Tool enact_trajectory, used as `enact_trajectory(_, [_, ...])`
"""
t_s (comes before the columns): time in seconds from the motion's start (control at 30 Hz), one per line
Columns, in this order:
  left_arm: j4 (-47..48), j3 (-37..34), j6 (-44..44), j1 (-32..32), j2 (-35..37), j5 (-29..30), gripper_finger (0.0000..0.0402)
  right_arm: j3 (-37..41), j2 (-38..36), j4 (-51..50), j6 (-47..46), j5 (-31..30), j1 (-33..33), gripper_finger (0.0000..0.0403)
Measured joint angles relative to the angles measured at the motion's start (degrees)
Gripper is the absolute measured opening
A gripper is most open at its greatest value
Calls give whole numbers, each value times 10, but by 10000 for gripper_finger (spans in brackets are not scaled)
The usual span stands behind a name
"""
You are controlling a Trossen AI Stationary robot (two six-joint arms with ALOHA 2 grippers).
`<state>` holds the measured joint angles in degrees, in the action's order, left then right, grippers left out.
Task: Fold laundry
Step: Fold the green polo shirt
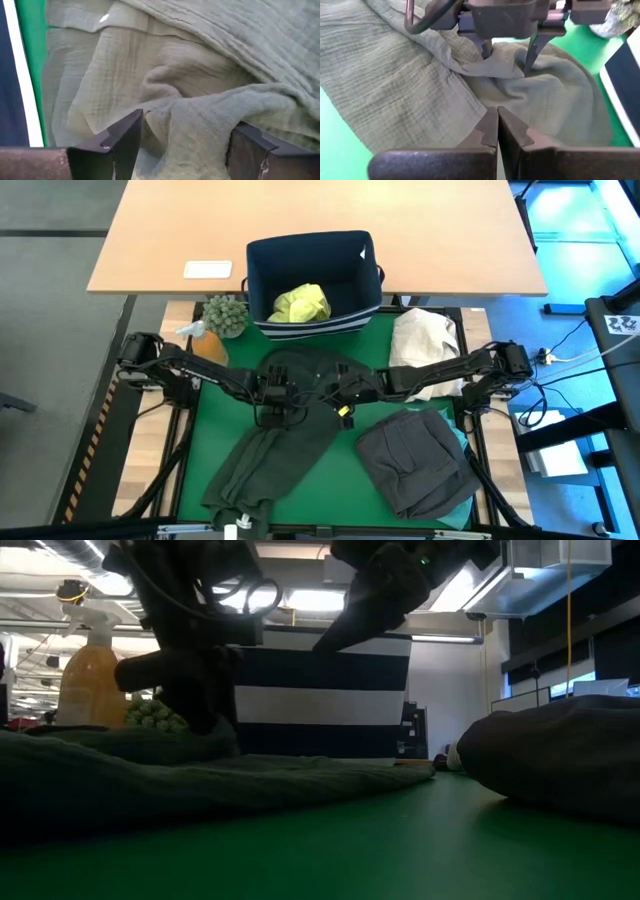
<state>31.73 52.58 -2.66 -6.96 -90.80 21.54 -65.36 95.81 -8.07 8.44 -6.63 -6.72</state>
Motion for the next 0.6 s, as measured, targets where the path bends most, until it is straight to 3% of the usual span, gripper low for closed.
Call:
enact_trajectory(0.43, [2, 0, 23, 0, 0, 4, 232, 0, 0, 10, 23, -9, 0, 5])
enact_trajectory(0.6, [44, 0, 62, 2, 0, -15, 238, 0, 0, 11, 24, -9, 0, 5])
